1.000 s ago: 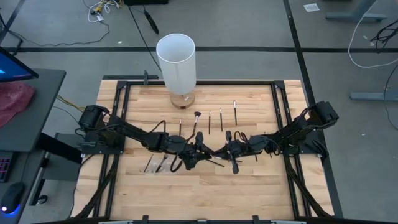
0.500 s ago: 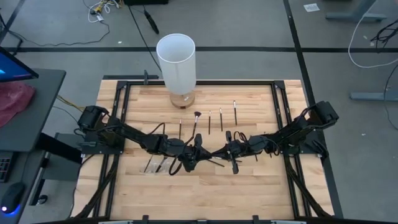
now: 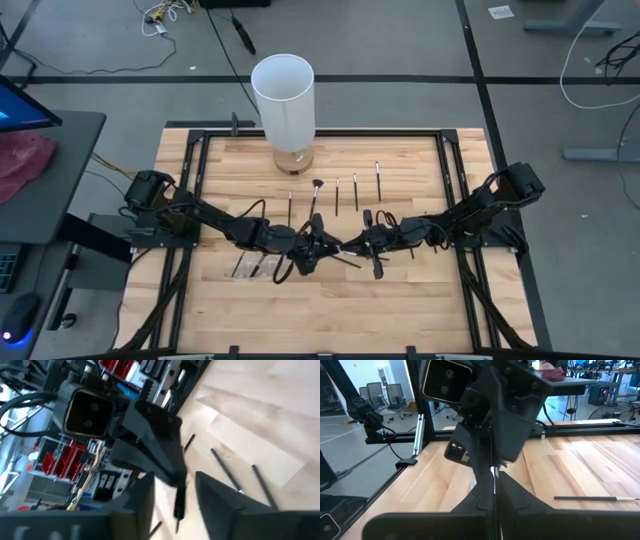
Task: Put items in baskets/containers
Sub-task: Put the brow brush in the transparent organizer
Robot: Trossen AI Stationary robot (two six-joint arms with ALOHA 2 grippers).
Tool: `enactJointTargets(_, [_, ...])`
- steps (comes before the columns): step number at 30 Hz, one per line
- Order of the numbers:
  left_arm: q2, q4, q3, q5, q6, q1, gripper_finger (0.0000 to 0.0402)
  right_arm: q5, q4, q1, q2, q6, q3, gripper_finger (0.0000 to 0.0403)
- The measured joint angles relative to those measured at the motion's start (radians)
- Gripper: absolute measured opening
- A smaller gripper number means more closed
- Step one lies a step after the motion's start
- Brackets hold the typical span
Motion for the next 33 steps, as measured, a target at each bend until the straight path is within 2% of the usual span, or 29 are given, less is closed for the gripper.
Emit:
enactJointTargets(3, [0.0, -0.017, 0.0, -0.025, 0.031, 0.0, 0.0178, 0.0, 0.0, 0.0, 0.0, 0.003, 0.0, 0.0006])
enactJointTargets(6, [0.0, -0.021, 0.0, -0.026, 0.05, 0.0, 0.0171, 0.0, 0.0, 0.0, 0.0, 0.003, 0.0, 0.0006])
enactJointTargets(16, [0.0, -0.032, 0.0, -0.027, 0.049, -0.012, 0.004, -0.002, -0.002, 0.0, 0.0, 0.003, 0.0, 0.0006])
enactJointTargets(19, [0.0, -0.04, -0.001, -0.026, 0.045, -0.016, 0.0013, -0.007, -0.002, 0.001, 0.0, 0.003, 0.0, 0.0006])
enactJointTargets(26, [0.0, -0.039, -0.001, -0.024, 0.035, -0.021, 0.0026, -0.001, 0.0, 0.0, 0.0, 0.003, 0.0, 0.0004])
enactJointTargets(33, [0.0, -0.051, 0.0, 0.01, -0.008, -0.023, 0.0008, 0.008, -0.011, 0.0, 0.0, 0.003, 0.0, 0.0005])
